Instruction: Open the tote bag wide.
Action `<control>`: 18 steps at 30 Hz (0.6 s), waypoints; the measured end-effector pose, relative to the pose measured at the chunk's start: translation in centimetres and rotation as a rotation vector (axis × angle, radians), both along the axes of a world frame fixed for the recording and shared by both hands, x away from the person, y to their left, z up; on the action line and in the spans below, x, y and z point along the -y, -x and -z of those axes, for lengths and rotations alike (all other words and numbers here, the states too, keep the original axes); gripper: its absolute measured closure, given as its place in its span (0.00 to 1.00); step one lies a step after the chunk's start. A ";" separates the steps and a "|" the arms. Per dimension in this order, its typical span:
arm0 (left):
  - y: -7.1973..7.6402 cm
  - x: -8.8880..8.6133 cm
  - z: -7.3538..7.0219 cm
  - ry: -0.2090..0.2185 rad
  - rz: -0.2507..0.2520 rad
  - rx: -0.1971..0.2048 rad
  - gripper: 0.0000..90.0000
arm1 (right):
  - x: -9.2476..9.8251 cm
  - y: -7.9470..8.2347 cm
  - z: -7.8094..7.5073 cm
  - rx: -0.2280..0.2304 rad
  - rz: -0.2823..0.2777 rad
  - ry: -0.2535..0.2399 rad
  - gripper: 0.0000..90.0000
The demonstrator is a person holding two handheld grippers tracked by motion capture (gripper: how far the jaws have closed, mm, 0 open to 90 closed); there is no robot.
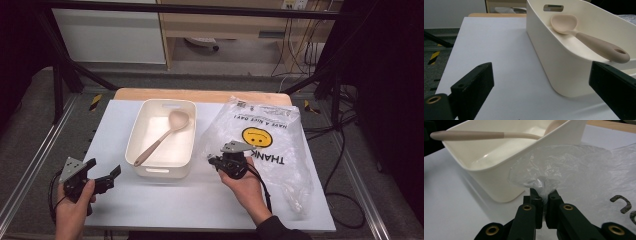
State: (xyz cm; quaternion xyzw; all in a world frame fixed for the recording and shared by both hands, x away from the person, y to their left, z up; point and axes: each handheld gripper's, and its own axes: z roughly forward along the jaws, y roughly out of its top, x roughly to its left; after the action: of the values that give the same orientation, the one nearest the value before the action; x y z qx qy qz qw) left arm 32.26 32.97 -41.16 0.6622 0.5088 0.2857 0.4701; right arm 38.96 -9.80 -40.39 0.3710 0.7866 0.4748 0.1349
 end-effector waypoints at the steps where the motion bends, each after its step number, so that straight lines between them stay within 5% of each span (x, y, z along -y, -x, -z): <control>1: 0.0 0.0 0.0 0.001 0.000 -0.001 0.06 | 0.0 -0.2 -0.2 0.002 0.007 -0.006 0.98; 18: 0.0 0.1 0.1 0.002 0.004 -0.004 0.06 | -2.6 -2.8 -4.8 0.056 0.050 -0.086 0.98</control>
State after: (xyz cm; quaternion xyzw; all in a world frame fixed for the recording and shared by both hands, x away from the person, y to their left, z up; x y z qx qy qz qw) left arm 32.31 32.91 -41.21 0.6634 0.5086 0.2829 0.4703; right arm 41.73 -7.25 -35.61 0.3827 0.7517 0.5150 0.1526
